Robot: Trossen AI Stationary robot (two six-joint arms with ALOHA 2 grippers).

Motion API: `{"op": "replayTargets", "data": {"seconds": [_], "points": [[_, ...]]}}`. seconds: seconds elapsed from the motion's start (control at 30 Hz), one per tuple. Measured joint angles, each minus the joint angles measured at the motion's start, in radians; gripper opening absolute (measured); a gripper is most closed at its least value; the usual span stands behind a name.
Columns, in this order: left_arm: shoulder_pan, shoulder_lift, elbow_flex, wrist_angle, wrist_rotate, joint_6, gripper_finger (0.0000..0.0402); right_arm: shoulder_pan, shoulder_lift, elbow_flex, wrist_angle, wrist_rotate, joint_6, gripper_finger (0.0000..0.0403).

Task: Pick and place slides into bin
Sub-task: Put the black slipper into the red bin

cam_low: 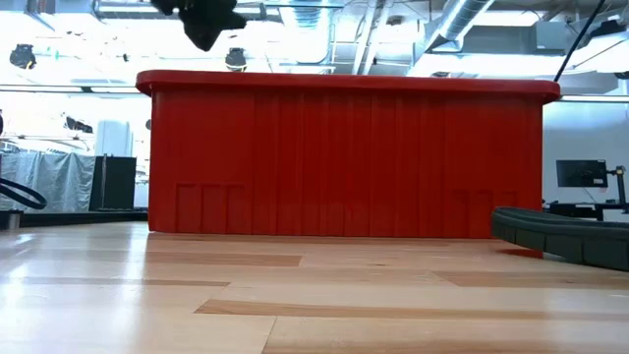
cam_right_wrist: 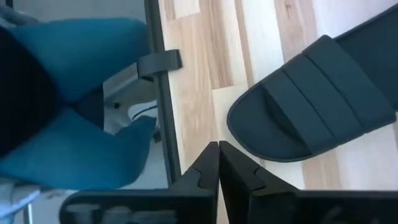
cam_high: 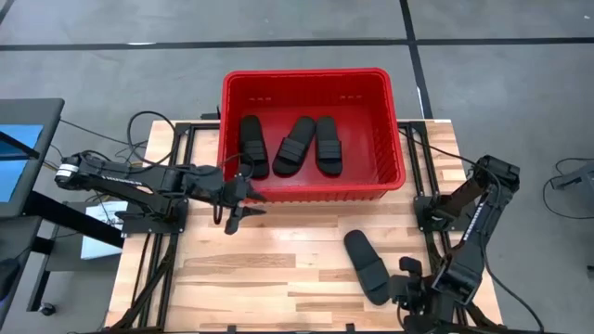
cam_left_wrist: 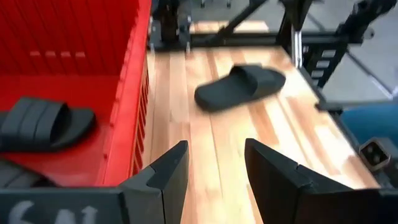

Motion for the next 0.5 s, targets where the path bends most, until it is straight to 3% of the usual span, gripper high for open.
{"op": "replayTargets", "data": {"seconds": [0.2,0.5], "points": [[0.0,0.0,0.0,-0.018,-0.001,-0.022,0.0148,-0.005,0.061,0.0,0.032,-0.023,0.001,0.0028],[-0.006,0.0,0.0,0.218,0.06,-0.057,0.0148,-0.013,0.235,0.0,0.053,-0.072,-0.094,0.0088]]}}
